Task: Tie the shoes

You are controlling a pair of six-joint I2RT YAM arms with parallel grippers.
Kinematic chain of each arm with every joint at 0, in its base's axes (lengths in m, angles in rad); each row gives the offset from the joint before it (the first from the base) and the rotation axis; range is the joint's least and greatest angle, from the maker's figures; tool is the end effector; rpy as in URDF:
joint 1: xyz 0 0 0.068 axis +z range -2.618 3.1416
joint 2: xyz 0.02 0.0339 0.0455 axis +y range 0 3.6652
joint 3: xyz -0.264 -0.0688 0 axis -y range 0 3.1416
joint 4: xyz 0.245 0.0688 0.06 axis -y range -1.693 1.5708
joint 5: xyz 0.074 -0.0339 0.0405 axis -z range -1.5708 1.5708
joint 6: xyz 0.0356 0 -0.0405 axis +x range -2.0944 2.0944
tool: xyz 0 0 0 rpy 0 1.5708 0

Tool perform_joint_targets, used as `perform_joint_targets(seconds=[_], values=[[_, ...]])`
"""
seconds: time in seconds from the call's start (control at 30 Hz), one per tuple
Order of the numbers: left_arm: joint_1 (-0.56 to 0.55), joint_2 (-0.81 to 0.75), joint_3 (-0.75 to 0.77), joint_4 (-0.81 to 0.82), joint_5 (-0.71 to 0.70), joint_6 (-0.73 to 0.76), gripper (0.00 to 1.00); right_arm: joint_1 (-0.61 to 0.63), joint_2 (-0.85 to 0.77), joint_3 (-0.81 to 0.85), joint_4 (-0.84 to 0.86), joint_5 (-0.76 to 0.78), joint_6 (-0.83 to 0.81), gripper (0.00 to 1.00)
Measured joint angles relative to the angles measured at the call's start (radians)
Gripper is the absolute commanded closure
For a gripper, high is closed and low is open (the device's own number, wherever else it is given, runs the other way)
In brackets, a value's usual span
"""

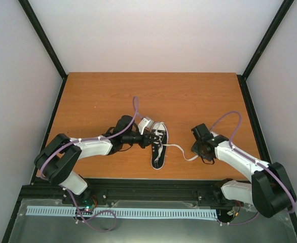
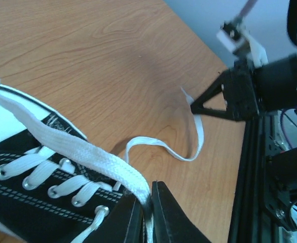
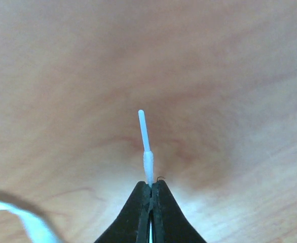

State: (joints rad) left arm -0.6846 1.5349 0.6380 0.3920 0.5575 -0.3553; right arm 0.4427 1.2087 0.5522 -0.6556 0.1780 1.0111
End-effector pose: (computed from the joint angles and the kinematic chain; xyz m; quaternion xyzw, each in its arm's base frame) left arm 0.2217 -0.2053 0.1729 0.2736 0.7940 -0.4484 0.3062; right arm 0.1699 0.0736 0.1530 0.2880 0.9449 0.0195 0.1546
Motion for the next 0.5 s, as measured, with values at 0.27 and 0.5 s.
perform_joint_targets(seconds=[0.27, 0.5], values=[[-0.011, 0.062, 0.068, 0.013, 0.099, 0.0, 0.89, -0.001, -0.141, 0.216, 0.122, 0.009, -0.168, 0.97], [-0.012, 0.122, 0.124, 0.01, 0.125, 0.0, 0.85, -0.001, -0.064, 0.42, 0.316, -0.151, -0.296, 0.97]])
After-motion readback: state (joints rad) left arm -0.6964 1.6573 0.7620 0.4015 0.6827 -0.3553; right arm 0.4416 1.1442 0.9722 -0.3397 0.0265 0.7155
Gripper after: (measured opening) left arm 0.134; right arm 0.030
